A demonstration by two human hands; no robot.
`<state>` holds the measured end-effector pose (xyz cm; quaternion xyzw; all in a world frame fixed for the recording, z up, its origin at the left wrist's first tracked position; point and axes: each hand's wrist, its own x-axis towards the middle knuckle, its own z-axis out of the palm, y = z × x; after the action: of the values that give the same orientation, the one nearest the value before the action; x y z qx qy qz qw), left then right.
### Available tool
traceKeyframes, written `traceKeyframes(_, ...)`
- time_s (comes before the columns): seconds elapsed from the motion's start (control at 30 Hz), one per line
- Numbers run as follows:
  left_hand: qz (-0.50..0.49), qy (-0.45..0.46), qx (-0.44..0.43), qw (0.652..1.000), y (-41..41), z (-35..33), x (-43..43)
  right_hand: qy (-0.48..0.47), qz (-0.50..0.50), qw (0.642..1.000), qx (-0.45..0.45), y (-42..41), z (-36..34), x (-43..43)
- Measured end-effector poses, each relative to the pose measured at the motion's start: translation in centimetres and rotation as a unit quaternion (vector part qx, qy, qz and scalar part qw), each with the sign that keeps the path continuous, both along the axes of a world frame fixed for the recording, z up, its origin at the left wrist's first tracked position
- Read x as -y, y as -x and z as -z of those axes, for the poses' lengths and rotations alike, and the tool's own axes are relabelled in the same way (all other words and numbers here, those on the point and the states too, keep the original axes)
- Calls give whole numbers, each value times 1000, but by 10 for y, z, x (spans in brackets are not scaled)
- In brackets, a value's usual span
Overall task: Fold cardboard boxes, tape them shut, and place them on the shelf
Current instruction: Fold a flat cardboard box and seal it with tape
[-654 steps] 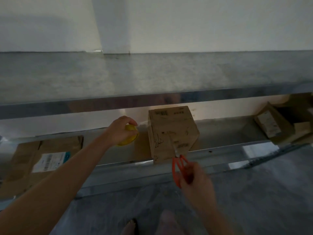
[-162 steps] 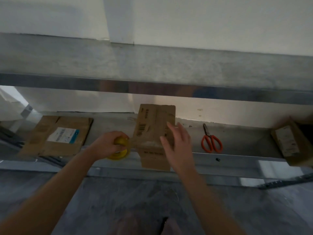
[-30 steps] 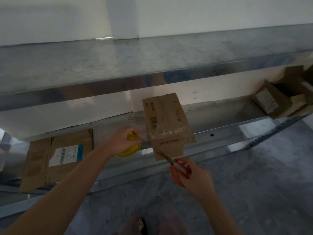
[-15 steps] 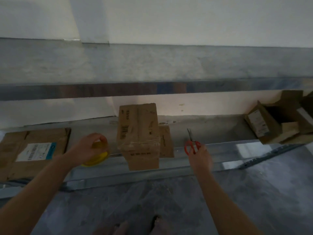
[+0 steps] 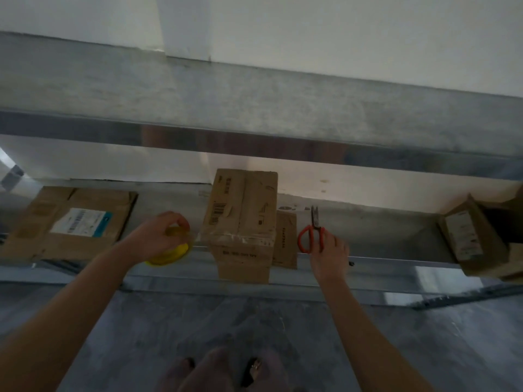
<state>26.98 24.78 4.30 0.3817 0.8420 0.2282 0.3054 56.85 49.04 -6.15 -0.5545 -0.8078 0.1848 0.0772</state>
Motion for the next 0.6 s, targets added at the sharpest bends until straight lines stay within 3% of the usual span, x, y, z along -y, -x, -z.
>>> traceKeyframes(0.1,34,1,0,999,10,-5,0,-80,-7,978,-194,19,-45,53)
traceKeyframes(0.17,51,-6,12,999,16,-9,1,-122,-48,959,-251,38,-80,97)
traceKeyframes(0.37,98,-24,26,995,30,-20,1,-146,-62,972,-171,106,-105,180)
traceKeyframes(0.6,150,-33,31,988,45,-17,11,-144,-10,988,-51,150,-82,194)
